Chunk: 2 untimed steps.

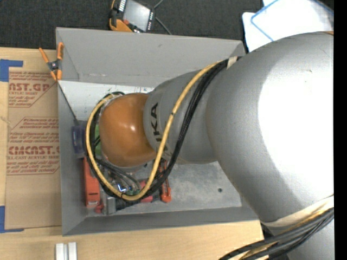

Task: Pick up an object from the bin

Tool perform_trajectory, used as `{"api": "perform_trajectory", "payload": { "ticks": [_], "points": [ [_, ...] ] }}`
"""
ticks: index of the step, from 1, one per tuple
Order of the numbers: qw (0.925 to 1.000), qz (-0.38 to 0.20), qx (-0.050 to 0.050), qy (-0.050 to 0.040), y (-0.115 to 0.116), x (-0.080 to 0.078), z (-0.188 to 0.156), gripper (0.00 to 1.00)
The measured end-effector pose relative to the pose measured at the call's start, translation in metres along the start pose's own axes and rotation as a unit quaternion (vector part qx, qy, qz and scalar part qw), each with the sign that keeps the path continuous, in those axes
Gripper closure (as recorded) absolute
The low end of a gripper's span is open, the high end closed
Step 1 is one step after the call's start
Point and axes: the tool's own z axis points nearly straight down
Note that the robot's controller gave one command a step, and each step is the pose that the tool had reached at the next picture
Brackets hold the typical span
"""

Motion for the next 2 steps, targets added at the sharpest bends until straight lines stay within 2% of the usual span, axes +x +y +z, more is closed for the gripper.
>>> {"api": "perform_trajectory", "payload": {
  "ticks": [1, 2],
  "points": [
    [0.9988, 0.049, 0.0, -0.0025, -0.143, 0.022, 0.025, 0.0],
    [0.9967, -0.08, 0.011, 0.0134, -0.025, -0.047, 0.032, 1.0]
  ]
}}
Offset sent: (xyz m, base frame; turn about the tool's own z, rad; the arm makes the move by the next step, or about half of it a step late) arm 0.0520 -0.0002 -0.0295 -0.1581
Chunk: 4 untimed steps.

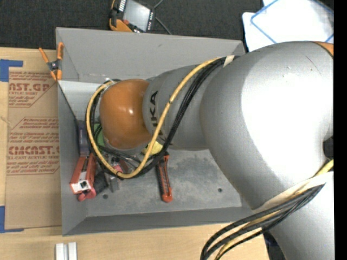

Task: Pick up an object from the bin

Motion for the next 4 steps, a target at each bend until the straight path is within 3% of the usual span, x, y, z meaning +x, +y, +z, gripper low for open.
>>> {"api": "perform_trajectory", "payload": {
  "ticks": [2, 4],
  "points": [
    [1.0, 0.004, -0.002, -0.0016, -0.001, 0.002, -0.014, 1.0],
    [1.0, 0.004, -0.003, -0.0007, 0.0, 0.004, -0.071, 1.0]
  ]
}}
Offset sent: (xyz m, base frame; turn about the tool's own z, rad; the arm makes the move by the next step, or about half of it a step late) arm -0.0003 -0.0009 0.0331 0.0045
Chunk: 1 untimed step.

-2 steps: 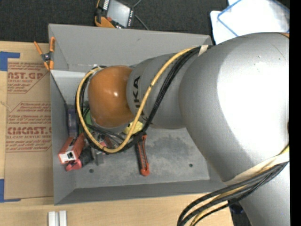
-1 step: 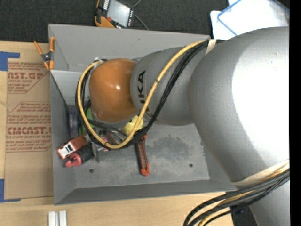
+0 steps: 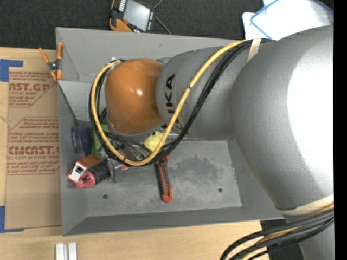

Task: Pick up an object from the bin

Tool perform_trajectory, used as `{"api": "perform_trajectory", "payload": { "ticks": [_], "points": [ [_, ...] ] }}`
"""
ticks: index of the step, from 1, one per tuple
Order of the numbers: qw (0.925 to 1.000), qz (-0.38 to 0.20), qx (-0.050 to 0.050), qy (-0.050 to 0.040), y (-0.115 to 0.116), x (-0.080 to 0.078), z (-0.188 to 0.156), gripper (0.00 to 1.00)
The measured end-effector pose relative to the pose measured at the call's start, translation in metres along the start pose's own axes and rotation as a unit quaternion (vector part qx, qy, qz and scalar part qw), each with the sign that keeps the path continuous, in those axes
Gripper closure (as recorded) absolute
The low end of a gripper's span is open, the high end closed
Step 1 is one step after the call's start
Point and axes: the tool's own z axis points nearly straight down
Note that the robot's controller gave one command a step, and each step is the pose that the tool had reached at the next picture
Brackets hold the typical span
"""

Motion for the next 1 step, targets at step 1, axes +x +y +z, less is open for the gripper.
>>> {"api": "perform_trajectory", "payload": {
  "ticks": [1],
  "points": [
    [1.0, 0.0, 0.0, 0.0006, 0.0002, 0.001, -0.033, 1.0]
  ]
}}
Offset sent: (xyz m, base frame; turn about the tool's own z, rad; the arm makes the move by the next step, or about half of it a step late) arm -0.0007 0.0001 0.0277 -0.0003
